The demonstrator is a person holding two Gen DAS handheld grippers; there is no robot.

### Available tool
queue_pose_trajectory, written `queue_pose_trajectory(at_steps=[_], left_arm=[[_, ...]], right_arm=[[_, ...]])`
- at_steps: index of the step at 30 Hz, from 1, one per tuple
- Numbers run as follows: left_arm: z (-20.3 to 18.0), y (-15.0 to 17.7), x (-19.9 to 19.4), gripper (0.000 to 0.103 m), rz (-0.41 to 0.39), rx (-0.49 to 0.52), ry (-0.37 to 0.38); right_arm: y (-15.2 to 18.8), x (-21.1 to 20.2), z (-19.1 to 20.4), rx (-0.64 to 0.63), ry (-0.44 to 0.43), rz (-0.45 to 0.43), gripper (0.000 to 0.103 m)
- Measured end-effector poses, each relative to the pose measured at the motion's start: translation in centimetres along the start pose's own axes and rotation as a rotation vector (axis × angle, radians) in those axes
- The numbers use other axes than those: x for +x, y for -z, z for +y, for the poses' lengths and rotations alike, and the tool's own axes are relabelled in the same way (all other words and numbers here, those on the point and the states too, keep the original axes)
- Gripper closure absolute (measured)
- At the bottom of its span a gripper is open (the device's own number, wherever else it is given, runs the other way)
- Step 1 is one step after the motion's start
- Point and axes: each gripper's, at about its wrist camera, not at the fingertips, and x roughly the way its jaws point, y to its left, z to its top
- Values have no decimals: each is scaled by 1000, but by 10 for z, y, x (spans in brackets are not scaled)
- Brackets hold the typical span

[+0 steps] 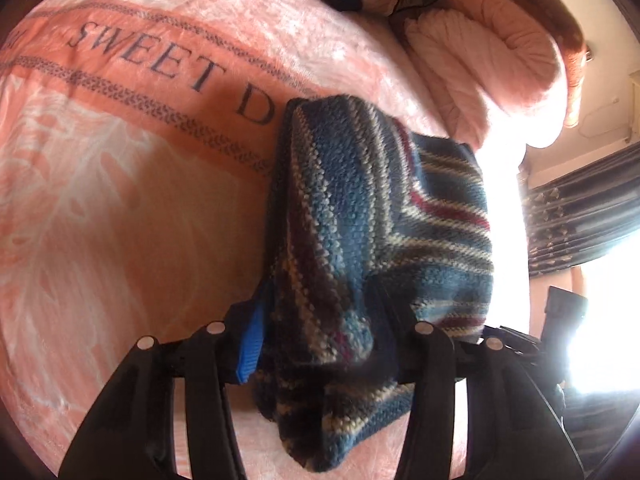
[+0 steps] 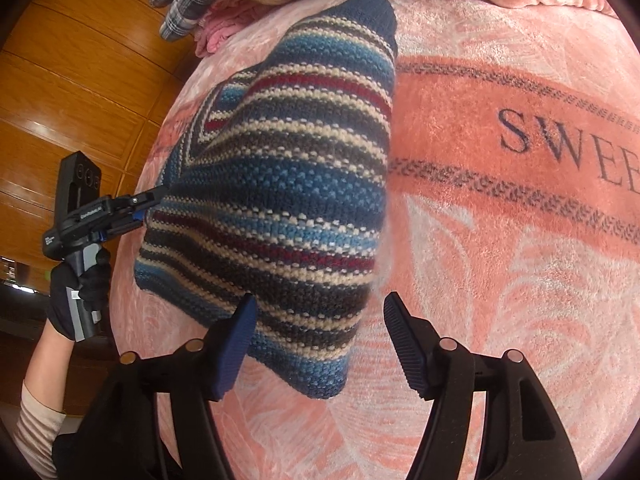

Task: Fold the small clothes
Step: 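Grasp the other side edge with the left tool and lift it, then fold the held side over the folded bundle with the left tool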

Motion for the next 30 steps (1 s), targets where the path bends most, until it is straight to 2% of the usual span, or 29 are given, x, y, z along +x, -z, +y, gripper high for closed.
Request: queue_pose_trajectory(at_steps=[2, 4, 6, 8, 10, 12, 14, 16, 19, 21, 24, 26, 30], left_arm=[[-9, -4, -4, 86, -40, 31, -9], [-13, -8, -12, 89, -81, 63, -35], [-1, -12, -12, 92, -92, 33, -57], [14, -7, -3, 91, -55, -11, -21], [18, -2, -4, 89, -63, -19, 12], [18, -3, -11, 82, -54, -35, 78], [15, -3, -23, 61, -81, -18, 97], [14, -3, -32, 25, -109, 5, 93], [20, -5, -31, 24, -102, -11, 120], [24, -5, -21, 23, -62, -35, 139], [19, -3, -1, 23, -9, 2, 110], [15, -2, 14, 24, 25, 19, 115], [9, -3, 38, 24, 66, 54, 120]], right_arm=[[0, 4, 3, -17, 16, 3, 37], [1, 7, 6, -33, 23, 1, 37], [1, 12, 8, -35, 17, 2, 37], [2, 16, 7, -31, 11, 9, 37], [3, 19, 5, -32, 16, 16, 37], [2, 20, 5, -26, 9, 16, 37], [1, 15, 4, -22, -3, 4, 37], [1, 8, 4, -19, -13, -11, 37], [-5, -1, 0, -1, -38, -30, 35], [-11, -4, -4, 24, -61, -42, 33], [-21, -6, -9, 63, -106, -58, 31], [-29, -3, -10, 82, -120, -64, 25], [-46, 6, -12, 108, -164, -76, 23]])
